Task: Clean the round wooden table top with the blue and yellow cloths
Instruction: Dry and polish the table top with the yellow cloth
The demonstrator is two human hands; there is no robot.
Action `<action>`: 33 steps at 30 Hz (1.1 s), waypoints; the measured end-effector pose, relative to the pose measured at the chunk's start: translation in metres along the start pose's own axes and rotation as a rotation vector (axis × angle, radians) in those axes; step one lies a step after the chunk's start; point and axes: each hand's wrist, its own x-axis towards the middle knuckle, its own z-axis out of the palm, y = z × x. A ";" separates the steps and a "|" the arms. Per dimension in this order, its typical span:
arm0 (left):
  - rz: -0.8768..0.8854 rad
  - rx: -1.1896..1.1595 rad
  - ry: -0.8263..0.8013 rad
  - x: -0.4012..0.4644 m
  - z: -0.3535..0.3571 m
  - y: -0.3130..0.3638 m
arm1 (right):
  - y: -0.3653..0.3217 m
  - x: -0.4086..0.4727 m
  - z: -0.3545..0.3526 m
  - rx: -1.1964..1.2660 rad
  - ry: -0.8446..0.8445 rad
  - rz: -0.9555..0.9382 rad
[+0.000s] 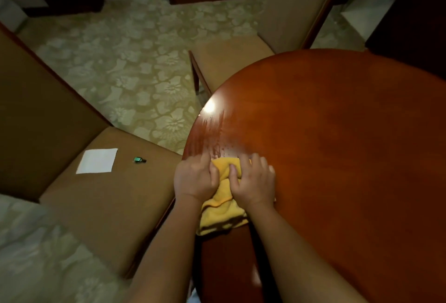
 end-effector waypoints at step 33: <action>0.156 0.041 0.021 0.016 -0.002 -0.033 | -0.039 0.001 0.003 -0.060 -0.107 0.193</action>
